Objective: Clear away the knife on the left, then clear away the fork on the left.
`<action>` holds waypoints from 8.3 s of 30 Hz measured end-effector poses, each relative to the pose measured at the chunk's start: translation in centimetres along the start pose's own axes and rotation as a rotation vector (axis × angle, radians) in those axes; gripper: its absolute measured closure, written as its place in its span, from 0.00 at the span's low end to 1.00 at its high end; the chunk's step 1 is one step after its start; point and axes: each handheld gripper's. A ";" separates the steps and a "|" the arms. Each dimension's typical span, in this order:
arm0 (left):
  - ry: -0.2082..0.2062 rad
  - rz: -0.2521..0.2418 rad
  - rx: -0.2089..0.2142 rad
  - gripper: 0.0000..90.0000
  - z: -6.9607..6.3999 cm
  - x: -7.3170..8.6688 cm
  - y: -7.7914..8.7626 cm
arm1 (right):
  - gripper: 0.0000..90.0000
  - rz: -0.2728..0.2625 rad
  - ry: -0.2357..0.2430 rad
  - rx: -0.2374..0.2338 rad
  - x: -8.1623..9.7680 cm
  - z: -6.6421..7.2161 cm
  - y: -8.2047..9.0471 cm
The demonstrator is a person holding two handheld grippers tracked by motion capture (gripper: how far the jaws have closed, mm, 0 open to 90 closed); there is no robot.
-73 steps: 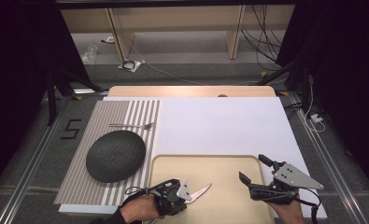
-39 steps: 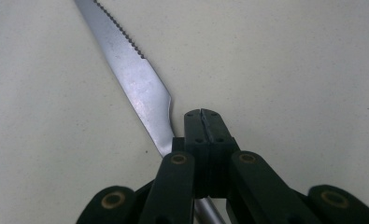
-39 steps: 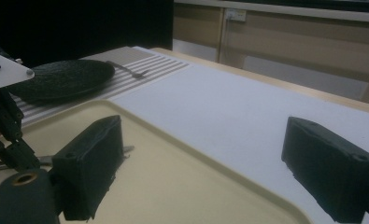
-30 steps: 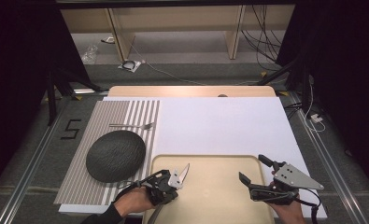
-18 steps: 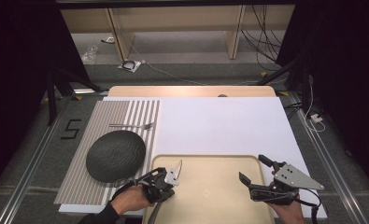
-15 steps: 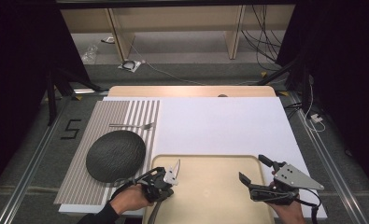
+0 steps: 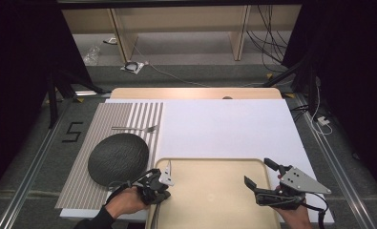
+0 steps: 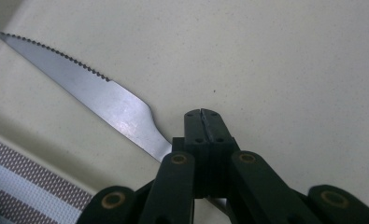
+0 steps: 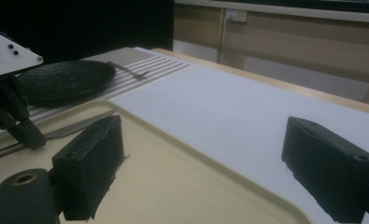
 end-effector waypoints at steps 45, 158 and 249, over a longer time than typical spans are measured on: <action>0.115 -0.246 -0.111 0.31 1.4 0.6 2.7 | 0.15 -0.007 -0.016 -0.004 0.2 -0.4 0.3; 0.251 0.119 -0.333 0.36 26.1 -0.2 1.6 | 0.15 0.012 -0.018 -0.020 0.3 -0.5 -0.3; 0.063 0.216 -0.355 0.93 27.3 -1.8 2.4 | 0.15 0.006 -0.014 -0.025 0.3 -0.5 -0.2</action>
Point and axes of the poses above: each handheld gripper's, and its own axes: y roughly backward along the jaws, x roughly out of its underside, z roughly to its left, and after that the axes turned 3 degrees about -y, right-handed
